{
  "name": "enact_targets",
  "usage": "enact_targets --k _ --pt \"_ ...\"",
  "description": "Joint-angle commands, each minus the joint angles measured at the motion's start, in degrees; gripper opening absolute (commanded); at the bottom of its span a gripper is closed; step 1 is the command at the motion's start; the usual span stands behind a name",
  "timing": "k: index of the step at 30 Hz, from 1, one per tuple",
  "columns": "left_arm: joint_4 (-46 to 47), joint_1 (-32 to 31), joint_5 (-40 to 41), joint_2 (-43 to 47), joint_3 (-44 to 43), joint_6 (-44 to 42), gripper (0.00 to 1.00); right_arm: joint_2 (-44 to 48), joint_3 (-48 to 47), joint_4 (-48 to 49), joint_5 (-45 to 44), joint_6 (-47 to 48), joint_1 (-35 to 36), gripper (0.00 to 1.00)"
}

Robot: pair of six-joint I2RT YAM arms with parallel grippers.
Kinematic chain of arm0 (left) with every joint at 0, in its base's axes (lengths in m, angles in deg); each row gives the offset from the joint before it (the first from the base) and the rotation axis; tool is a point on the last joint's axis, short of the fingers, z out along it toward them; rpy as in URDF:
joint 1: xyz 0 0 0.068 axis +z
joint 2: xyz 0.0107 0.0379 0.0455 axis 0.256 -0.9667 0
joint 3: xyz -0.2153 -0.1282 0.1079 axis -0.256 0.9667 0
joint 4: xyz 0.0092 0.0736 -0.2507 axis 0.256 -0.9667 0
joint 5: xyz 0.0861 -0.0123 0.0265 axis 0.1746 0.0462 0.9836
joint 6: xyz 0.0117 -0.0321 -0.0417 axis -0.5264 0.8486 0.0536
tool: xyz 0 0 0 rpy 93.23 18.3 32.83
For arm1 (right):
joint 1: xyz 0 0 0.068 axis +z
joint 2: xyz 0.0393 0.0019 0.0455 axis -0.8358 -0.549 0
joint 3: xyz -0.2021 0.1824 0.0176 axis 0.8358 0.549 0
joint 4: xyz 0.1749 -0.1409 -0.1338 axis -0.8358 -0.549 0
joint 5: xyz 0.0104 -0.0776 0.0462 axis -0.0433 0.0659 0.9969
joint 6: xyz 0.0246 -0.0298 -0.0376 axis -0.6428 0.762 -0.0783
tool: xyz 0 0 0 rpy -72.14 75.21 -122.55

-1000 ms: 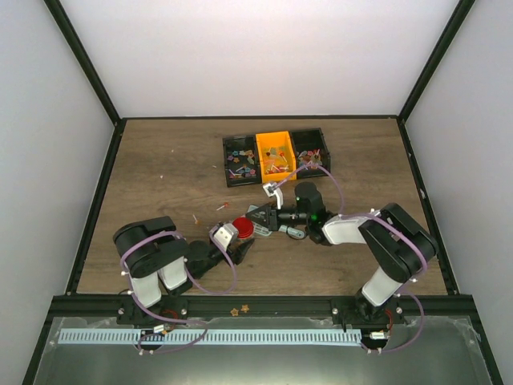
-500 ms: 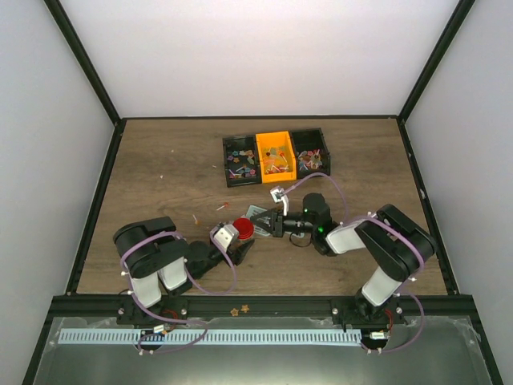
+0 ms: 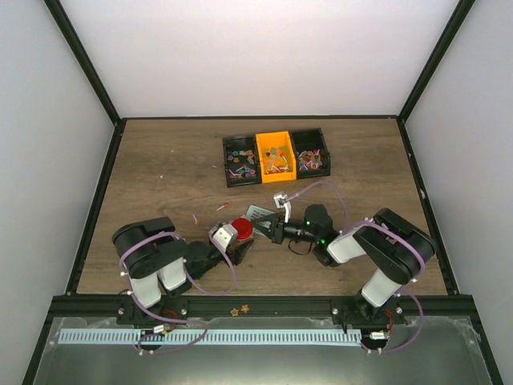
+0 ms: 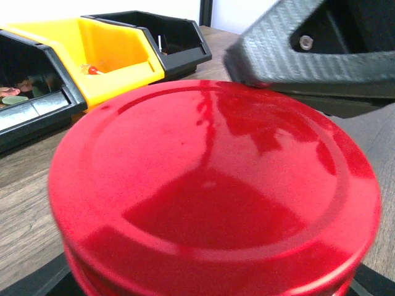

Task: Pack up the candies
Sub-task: Screw the bottle lid onto the packing bottle.

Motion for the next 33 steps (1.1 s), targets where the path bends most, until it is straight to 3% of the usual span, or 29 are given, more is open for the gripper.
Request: enact_targets --k 1,10,17,24,33 --pt "12.38 0.69 -1.84 -5.02 9.41 5.84 0.70 0.15 3.97 -3.41 10.39 -1.41 7.43 0.01" --pt "12.41 0.64 -2.59 -4.39 10.31 6.01 0.70 7.00 7.84 -4.29 6.37 -1.54 8.05 0.01" --pt "12.39 0.66 -2.05 -4.01 10.92 5.79 0.70 13.13 2.03 -18.73 2.69 2.52 1.71 0.02" --pt "12.41 0.64 -1.46 -4.40 10.64 5.71 0.70 6.51 -9.08 -27.57 4.99 7.84 -2.73 0.26" --pt "12.41 0.75 -0.52 -5.42 10.98 5.80 0.70 0.85 -14.76 -28.00 8.79 10.19 -2.79 0.27"
